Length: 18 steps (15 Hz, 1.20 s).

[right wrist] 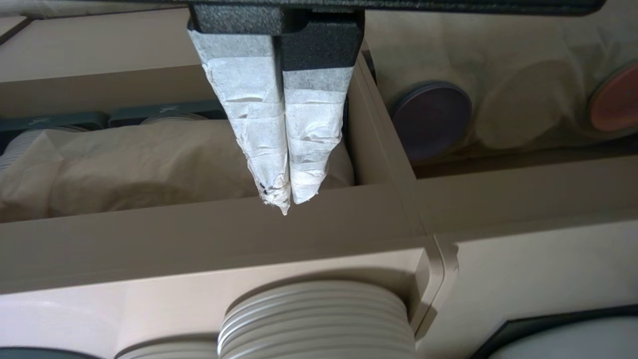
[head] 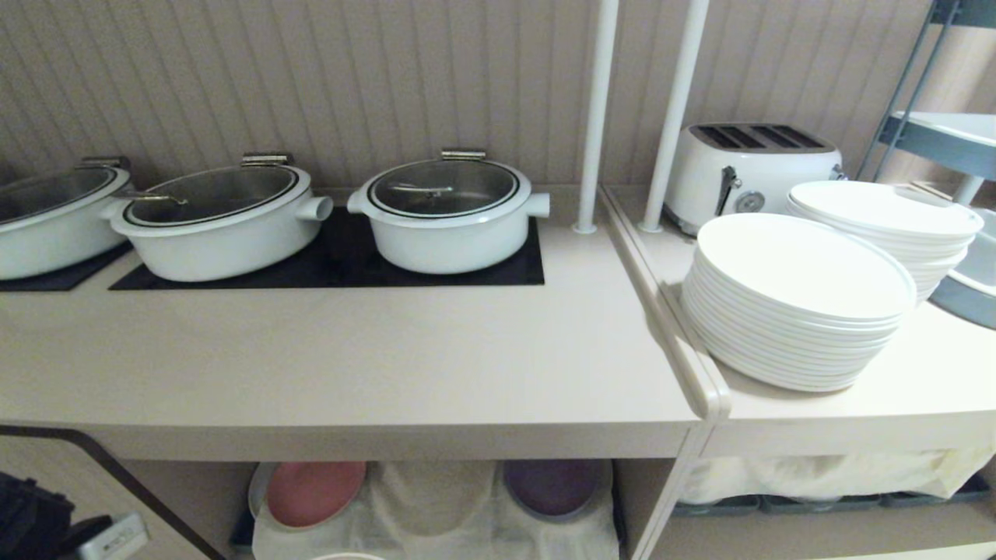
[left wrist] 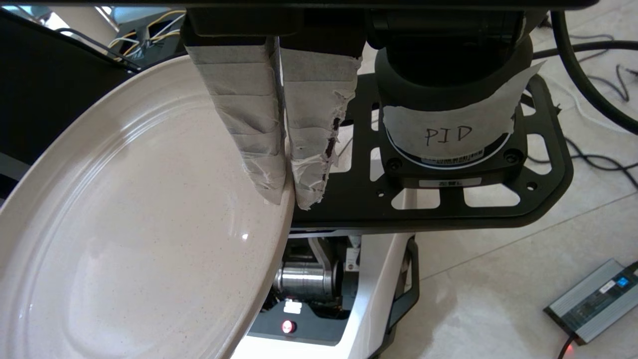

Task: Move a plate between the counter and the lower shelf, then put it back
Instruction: Put the plate in the cupboard

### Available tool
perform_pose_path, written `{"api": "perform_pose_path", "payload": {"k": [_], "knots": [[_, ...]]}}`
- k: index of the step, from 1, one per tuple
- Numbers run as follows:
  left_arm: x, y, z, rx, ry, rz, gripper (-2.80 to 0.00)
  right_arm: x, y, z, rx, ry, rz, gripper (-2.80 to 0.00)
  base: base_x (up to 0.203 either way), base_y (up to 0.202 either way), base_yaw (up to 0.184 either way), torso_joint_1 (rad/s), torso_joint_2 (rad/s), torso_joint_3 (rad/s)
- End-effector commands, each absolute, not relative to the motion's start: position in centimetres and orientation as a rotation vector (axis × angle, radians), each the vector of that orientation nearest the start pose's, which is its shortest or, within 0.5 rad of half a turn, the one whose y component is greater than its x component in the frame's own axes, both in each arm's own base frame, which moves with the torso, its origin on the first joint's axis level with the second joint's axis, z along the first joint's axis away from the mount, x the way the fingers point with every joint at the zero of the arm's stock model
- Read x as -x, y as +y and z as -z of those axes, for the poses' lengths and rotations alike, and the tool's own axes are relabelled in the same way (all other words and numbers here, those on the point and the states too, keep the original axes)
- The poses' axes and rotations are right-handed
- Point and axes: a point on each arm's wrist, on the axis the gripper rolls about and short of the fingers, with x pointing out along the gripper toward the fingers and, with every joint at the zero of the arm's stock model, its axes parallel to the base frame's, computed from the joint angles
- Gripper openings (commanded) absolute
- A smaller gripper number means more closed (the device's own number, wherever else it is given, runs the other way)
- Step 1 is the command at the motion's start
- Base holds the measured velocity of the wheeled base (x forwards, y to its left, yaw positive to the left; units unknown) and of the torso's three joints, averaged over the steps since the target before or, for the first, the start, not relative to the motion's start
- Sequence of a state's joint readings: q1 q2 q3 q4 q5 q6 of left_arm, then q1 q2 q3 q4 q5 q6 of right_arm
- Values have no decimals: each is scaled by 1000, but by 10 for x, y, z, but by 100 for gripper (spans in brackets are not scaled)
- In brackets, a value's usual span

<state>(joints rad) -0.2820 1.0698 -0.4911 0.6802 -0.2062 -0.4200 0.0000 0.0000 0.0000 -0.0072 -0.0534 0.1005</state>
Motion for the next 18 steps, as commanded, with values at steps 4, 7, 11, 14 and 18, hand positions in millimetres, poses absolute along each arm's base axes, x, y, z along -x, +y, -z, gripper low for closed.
{"api": "perform_pose_path", "payload": {"k": [4,7,11,14,18], "knots": [[-69,-25,-134,311,1334,148,-280,23,-1,-76,-101,-10,53,-280,0,0,0,-163,349,183],[-69,-25,-134,310,1335,146,-280,23,-1,-76,-101,-10,53,-280,0,0,0,-168,374,199],[-69,-25,-134,310,1333,147,-280,23,-1,-76,-101,-8,53,-280,0,0,0,-227,489,265],[-69,-25,-133,307,1335,143,-280,23,-1,-76,-101,-9,53,-280,0,0,0,-245,549,295],[-67,-24,-131,304,1343,137,-280,23,-1,-76,-101,-9,53,-280,0,0,0,-238,523,292]]}}
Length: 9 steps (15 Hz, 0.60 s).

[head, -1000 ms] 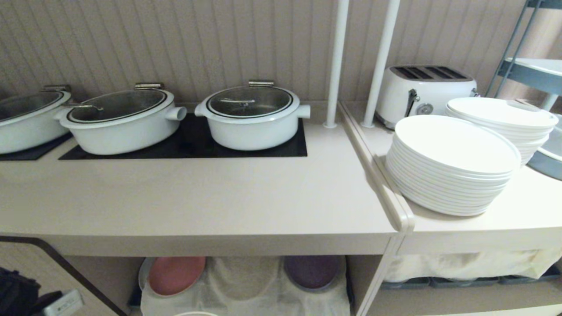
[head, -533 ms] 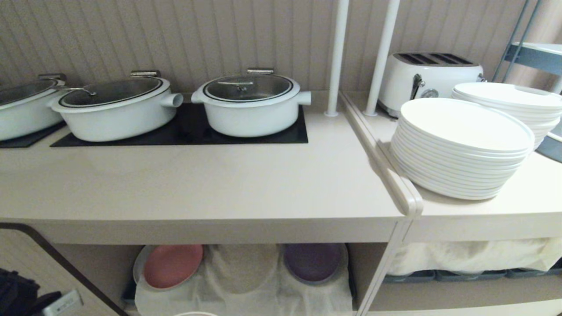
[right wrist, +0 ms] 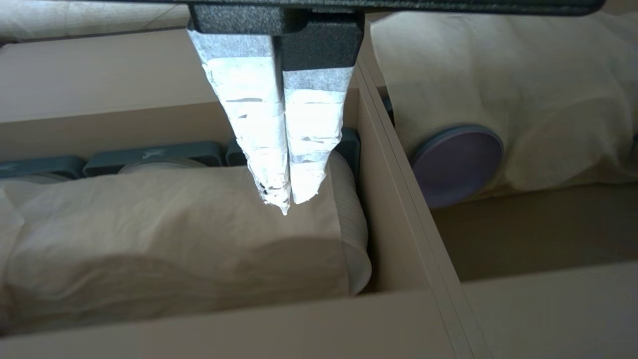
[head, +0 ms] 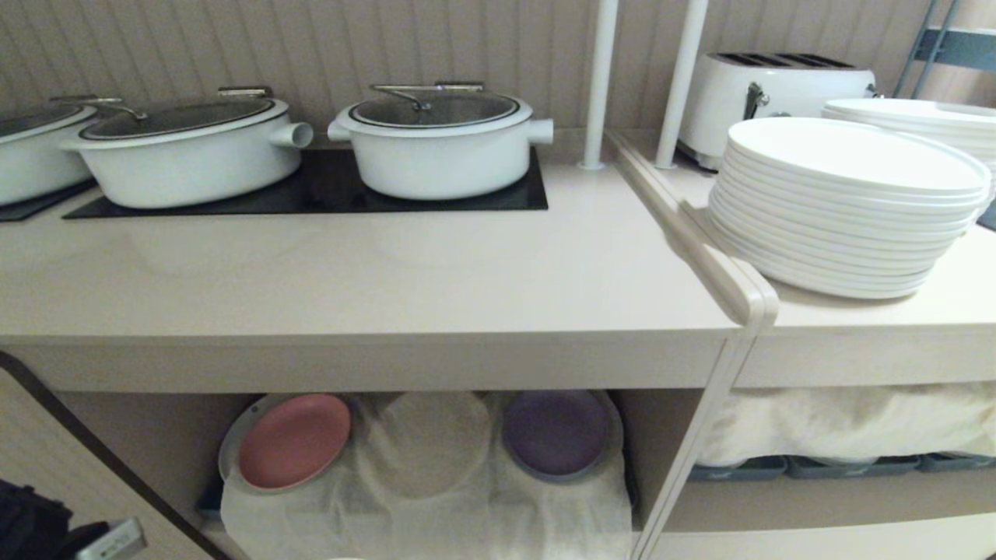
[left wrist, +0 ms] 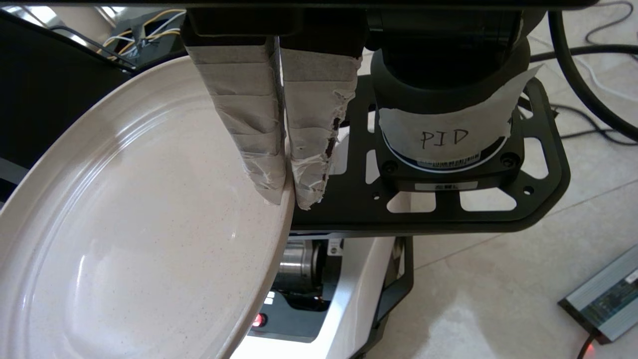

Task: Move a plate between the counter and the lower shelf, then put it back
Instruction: Put the plate in the cupboard

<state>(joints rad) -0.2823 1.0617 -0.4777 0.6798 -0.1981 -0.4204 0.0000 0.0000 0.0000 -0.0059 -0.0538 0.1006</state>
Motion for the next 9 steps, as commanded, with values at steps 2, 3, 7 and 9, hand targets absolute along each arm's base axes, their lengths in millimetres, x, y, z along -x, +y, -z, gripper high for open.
{"api": "perform_pose_path", "payload": {"k": [2,3,7,9], "knots": [[-67,-24,-131,305,1343,138,-280,23,-1,-76,-101,-8,53,-280,0,0,0,-218,509,290],[-68,-24,-131,305,1342,138,-280,23,-1,-76,-103,-7,53,-280,0,0,0,-217,507,284],[-68,-24,-131,306,1342,139,-280,23,-1,-76,-101,-8,53,-280,0,0,0,-202,496,280],[-68,-24,-131,305,1342,140,-280,23,-1,-76,-101,-8,53,-280,0,0,0,-193,485,292]]}}
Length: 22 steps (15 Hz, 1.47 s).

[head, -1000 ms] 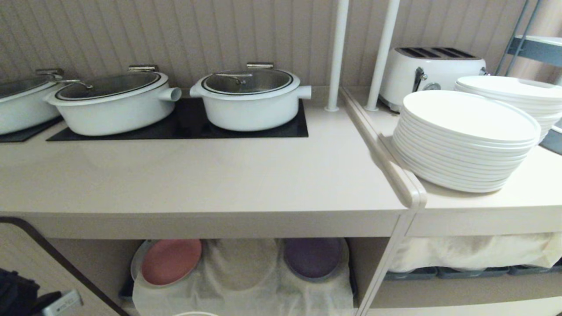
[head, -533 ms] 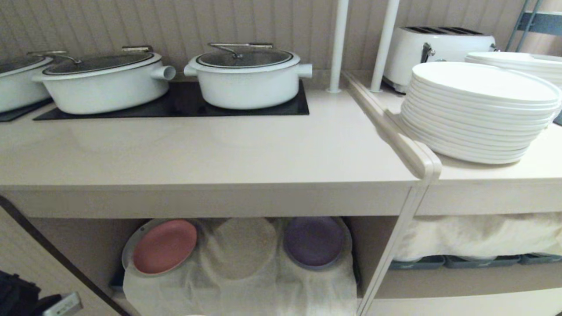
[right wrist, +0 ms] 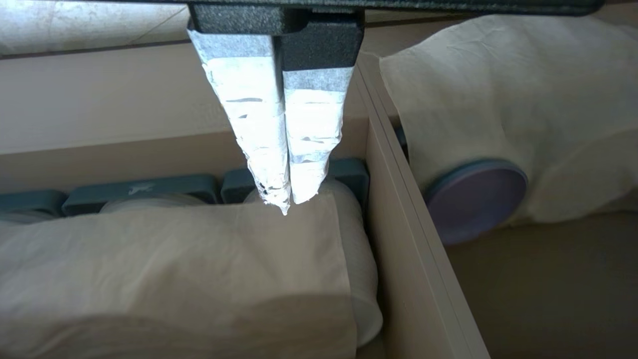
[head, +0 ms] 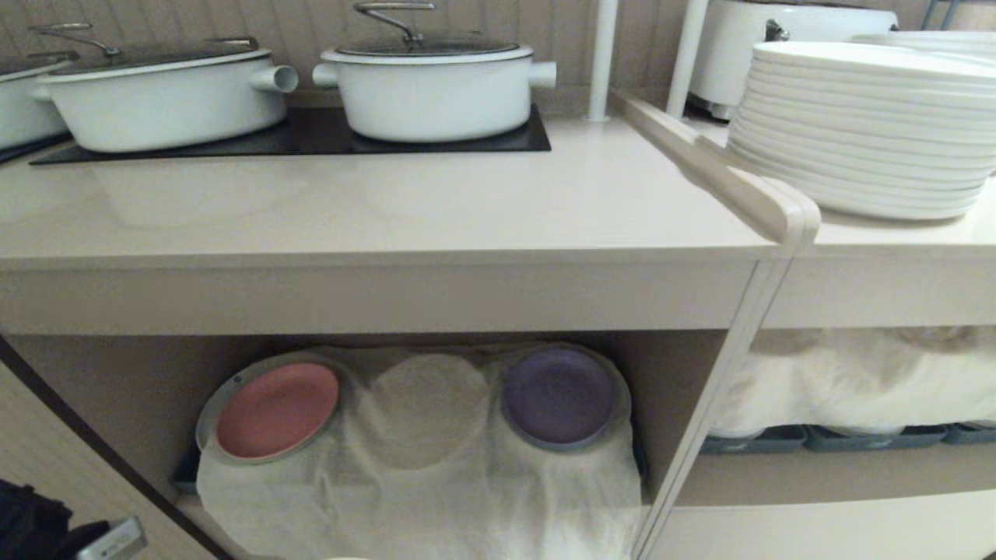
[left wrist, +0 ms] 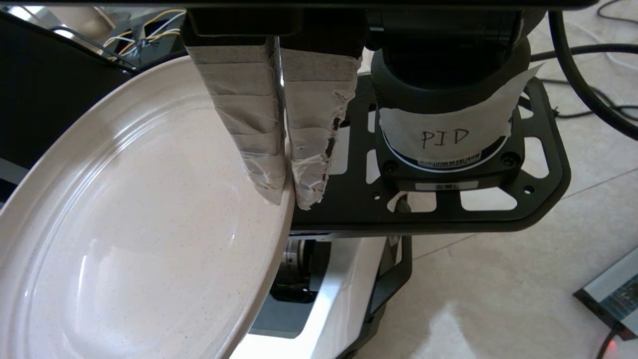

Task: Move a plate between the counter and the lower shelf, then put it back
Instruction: Put the plate in the cupboard

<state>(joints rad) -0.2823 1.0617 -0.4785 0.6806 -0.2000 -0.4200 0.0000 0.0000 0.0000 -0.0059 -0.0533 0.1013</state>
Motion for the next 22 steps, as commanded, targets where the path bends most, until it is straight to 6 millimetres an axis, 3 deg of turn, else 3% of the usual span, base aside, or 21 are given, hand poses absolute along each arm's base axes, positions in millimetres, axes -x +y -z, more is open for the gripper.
{"api": "perform_pose_path", "payload": {"k": [1,11,22], "knots": [[-68,-24,-131,306,1342,139,-280,23,-1,-76,-101,-7,53,-280,0,0,0,-181,486,291],[-65,-24,-132,307,1328,143,-280,23,-1,-76,-101,-7,53,-280,0,0,0,-142,443,293],[-65,-24,-133,307,1321,147,-280,23,-1,-76,-101,-9,53,-280,0,0,0,-4,29,21]]}}
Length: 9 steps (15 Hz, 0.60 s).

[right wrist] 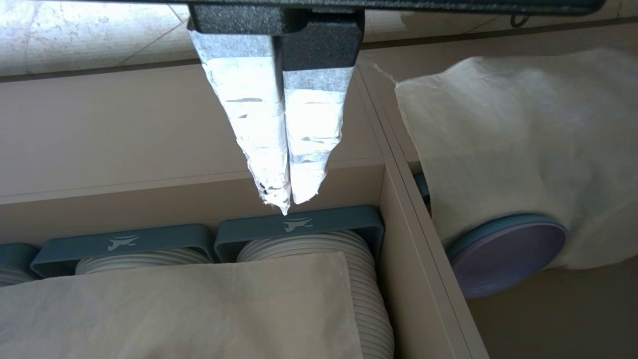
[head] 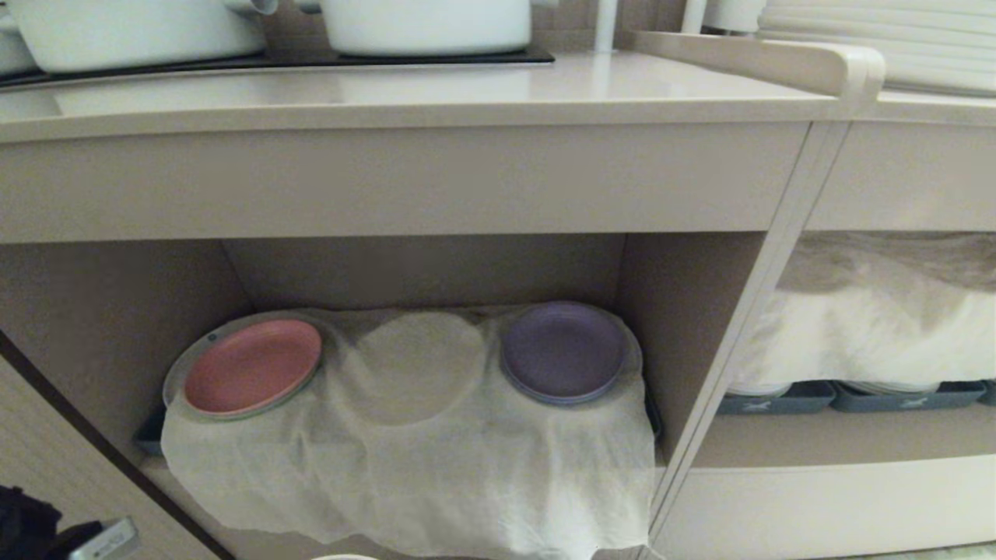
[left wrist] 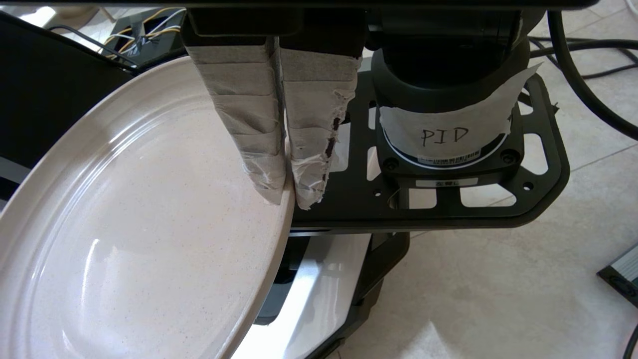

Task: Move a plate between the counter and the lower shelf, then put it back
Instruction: Put the plate in the cupboard

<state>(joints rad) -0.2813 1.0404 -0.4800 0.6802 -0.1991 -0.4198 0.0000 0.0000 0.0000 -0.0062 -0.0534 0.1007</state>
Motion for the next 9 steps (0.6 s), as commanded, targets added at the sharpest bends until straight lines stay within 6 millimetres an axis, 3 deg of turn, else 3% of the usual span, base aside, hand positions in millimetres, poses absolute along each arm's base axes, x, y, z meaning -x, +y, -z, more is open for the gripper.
{"api": "perform_pose_path", "payload": {"k": [1,4,9], "knots": [[-65,-24,-134,310,1318,149,-280,23,-1,-76,-101,-9,53,-280,0,0,0,0,0,0],[-66,-24,-132,318,1320,152,-280,23,-1,-76,-101,-9,53,-280,0,0,0,0,0,0],[-84,-29,-125,425,1223,118,-280,23,-1,-76,-101,-10,53,-280,0,0,0,0,0,0]]}}
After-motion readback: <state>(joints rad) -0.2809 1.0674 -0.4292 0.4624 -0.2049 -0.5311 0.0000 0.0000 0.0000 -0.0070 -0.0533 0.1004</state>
